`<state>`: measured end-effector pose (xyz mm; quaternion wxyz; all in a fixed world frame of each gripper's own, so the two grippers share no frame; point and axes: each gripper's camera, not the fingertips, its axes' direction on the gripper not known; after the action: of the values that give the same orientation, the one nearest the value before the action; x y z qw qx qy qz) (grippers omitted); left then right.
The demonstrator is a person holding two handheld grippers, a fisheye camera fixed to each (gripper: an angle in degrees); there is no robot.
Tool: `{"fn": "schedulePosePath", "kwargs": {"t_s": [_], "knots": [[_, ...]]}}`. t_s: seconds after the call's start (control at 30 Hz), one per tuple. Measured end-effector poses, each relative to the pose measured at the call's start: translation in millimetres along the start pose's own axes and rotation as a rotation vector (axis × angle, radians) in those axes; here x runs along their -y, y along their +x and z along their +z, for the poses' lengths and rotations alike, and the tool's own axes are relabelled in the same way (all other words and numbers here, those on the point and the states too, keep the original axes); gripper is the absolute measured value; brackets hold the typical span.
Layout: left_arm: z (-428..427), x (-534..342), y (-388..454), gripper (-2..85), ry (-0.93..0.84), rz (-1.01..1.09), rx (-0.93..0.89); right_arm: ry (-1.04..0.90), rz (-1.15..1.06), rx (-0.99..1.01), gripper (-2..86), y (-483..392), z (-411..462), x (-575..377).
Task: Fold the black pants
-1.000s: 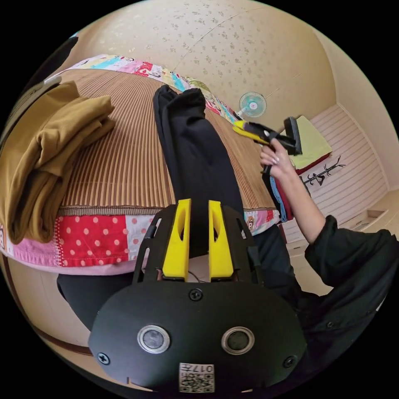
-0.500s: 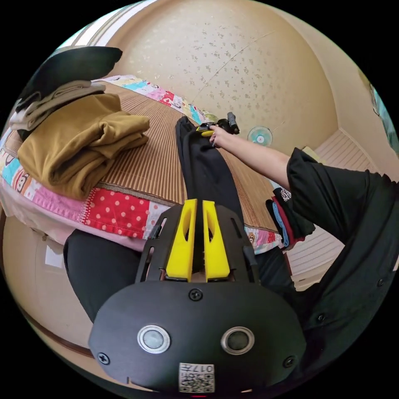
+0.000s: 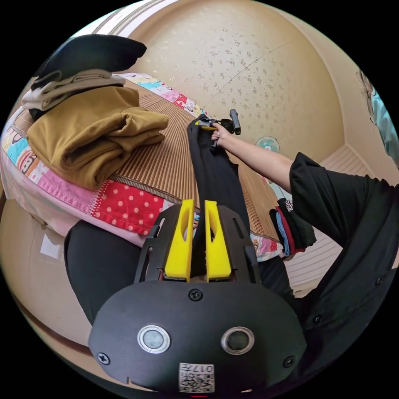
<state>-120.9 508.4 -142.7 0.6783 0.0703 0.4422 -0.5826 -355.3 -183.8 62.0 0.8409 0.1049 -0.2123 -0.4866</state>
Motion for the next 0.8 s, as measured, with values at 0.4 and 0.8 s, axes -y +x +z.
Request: {"fn": "schedulePosePath", "kwargs": {"t_s": [0.4, 0.8], "knots": [[23.2, 10.1, -2.8, 8.0, -0.121, 0.02, -0.059, 0.147, 0.127, 0.011, 7.6, 73.3, -134.1, -76.6], [50.0, 24.3, -6.7, 7.9, -0.17, -0.007, -0.049, -0.049, 0.243, 0.019, 10.4, 89.6, -32.5, 6.9]]}}
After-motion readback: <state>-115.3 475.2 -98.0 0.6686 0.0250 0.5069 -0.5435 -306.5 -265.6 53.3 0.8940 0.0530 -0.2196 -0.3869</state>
